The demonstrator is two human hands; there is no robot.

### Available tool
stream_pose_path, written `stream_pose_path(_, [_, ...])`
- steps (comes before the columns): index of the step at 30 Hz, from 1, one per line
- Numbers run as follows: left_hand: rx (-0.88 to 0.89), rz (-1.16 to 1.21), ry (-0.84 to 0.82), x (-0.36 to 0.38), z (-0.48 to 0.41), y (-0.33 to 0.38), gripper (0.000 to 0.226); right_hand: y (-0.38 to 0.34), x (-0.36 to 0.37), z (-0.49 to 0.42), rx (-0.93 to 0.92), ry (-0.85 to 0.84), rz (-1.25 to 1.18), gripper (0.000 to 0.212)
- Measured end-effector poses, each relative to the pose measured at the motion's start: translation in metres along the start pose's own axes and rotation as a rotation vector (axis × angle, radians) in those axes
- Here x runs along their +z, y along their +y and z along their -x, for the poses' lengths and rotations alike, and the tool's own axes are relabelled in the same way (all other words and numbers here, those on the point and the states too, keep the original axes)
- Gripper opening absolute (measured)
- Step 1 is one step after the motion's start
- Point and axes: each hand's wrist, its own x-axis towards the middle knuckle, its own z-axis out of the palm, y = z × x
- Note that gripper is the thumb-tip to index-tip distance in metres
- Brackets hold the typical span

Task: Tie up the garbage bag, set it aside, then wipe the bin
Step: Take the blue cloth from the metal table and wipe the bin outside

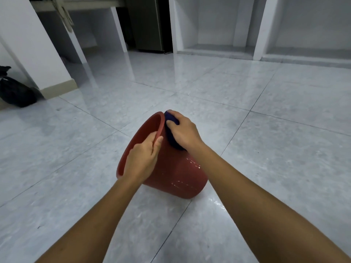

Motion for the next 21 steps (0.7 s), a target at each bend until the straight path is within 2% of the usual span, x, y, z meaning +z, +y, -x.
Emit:
stream_pose_path(3, [-0.030, -0.004, 0.000, -0.006, -0.004, -0.002, 0.052, 0.024, -0.002, 0.009, 0.080, 0.045, 0.055, 0.038])
stream_pose_path(5, [-0.066, -0.053, 0.052, -0.010, 0.005, -0.007, 0.054, 0.056, -0.011, 0.019, 0.247, 0.074, 0.124, 0.034])
stream_pose_path(7, [-0.028, -0.130, 0.101, -0.020, 0.027, -0.017, 0.062, 0.089, -0.025, 0.034, 0.453, 0.104, 0.152, 0.031])
stream_pose_path(10, [0.094, -0.247, -0.039, -0.034, 0.059, -0.036, 0.061, 0.111, -0.038, 0.050, 0.605, 0.098, 0.106, 0.029])
stream_pose_path(13, [0.115, -0.246, -0.106, -0.027, 0.049, -0.027, 0.065, 0.092, -0.033, 0.039, 0.525, 0.093, 0.115, 0.033])
stream_pose_path(19, [0.016, -0.125, 0.028, -0.012, 0.017, -0.008, 0.073, 0.005, -0.001, 0.010, 0.049, -0.012, -0.012, 0.036])
stream_pose_path(21, [-0.031, -0.047, 0.063, -0.013, 0.012, -0.010, 0.067, 0.000, 0.007, 0.010, -0.002, -0.021, 0.003, 0.038])
